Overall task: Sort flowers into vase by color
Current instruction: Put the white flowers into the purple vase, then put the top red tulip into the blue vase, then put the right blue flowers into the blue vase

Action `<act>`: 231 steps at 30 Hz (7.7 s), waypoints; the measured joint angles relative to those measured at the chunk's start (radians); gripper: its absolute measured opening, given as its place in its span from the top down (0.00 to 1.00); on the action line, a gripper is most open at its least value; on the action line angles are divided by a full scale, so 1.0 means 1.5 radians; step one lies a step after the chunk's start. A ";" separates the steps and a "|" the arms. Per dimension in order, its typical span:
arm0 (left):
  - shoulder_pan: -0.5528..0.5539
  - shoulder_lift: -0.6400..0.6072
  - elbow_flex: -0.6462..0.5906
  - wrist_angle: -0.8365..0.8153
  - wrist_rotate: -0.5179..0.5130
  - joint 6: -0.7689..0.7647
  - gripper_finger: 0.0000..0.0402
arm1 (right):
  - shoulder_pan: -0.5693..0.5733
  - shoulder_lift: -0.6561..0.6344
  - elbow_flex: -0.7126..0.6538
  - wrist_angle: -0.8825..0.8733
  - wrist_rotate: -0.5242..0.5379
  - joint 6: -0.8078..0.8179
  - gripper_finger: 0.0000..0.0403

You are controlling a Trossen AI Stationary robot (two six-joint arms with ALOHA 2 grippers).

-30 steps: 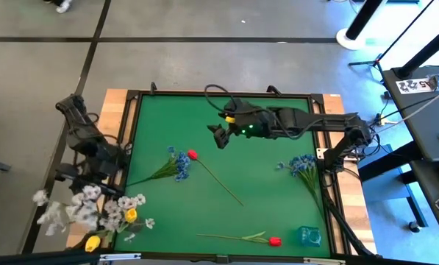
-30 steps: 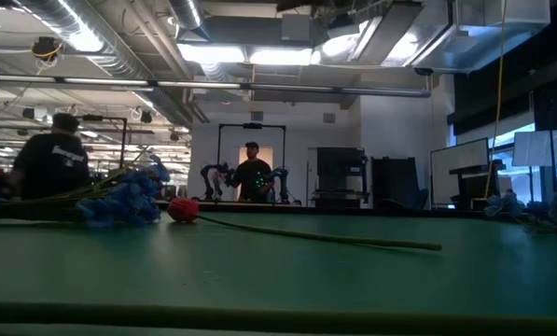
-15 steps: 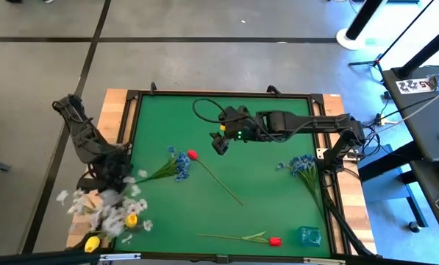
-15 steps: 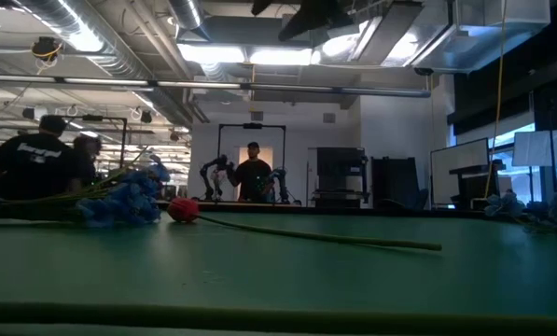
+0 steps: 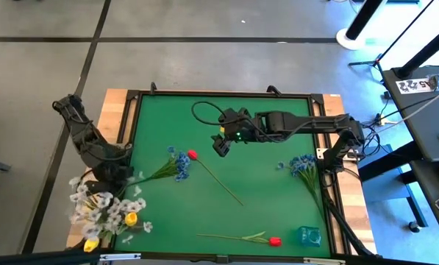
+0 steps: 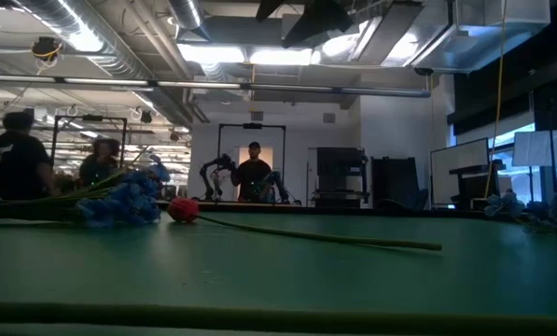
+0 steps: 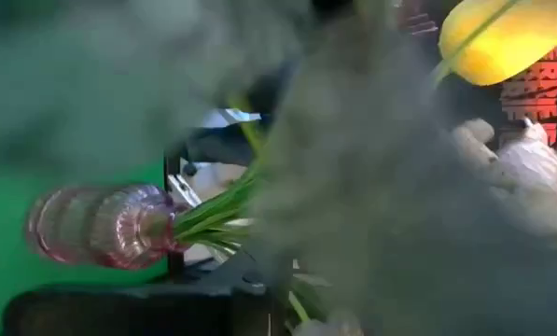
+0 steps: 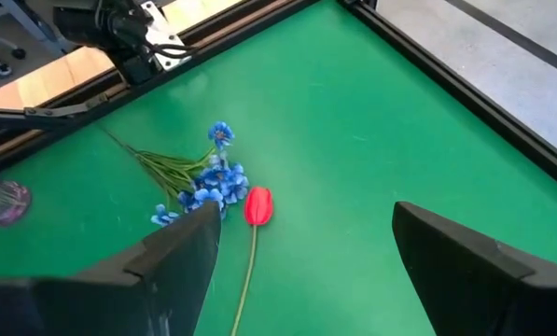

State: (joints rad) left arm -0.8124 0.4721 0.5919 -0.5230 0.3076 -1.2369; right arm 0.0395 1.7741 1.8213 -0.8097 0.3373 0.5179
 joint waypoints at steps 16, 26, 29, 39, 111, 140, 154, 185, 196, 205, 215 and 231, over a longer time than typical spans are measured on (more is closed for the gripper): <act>0.001 -0.015 0.118 -0.035 -0.048 -0.029 0.77 | 0.005 0.064 0.000 0.009 -0.033 -0.004 0.21; 0.001 -0.014 0.139 -0.096 -0.017 -0.084 0.77 | 0.020 0.099 -0.001 0.036 -0.048 -0.017 0.21; 0.001 -0.014 0.139 -0.087 -0.106 -0.029 0.77 | 0.022 0.103 0.000 0.032 -0.044 -0.014 0.21; 0.001 -0.014 0.139 -0.053 -0.313 0.185 0.77 | 0.022 0.108 0.000 0.033 -0.053 0.005 0.21; 0.134 0.224 0.095 0.426 -0.732 0.465 0.48 | 0.291 -0.477 -0.497 0.539 -0.307 -0.214 0.99; 0.212 0.382 0.095 0.657 -0.623 0.376 0.48 | 0.603 -0.437 -0.668 0.852 -0.156 -0.223 0.99; 0.212 0.390 0.095 0.670 -0.622 0.162 0.48 | 0.603 -0.437 -0.668 0.763 -0.191 -0.162 0.99; 0.233 0.544 0.139 0.869 -0.577 0.224 0.49 | 0.676 -0.435 -0.754 0.863 -0.039 -0.121 0.91; 0.230 0.630 0.286 0.804 -0.573 0.415 0.53 | 0.676 -0.439 -0.573 0.370 -0.146 0.085 0.64; 0.217 0.630 0.336 0.672 -0.569 0.435 0.54 | 0.676 -0.441 -0.370 -0.030 -0.147 0.233 0.59; 0.215 0.632 0.336 0.670 -0.559 0.427 0.55 | 0.626 -0.432 -0.411 -0.474 -0.095 0.752 0.59; 0.209 0.633 0.336 0.669 -0.559 0.427 0.55 | 0.163 -0.438 -0.783 -0.195 -0.274 0.429 0.32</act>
State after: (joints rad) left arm -0.4990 1.4212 1.0966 0.4801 -0.5316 -0.5959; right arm 0.2840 1.1168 0.6470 -1.1022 -0.0735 1.1621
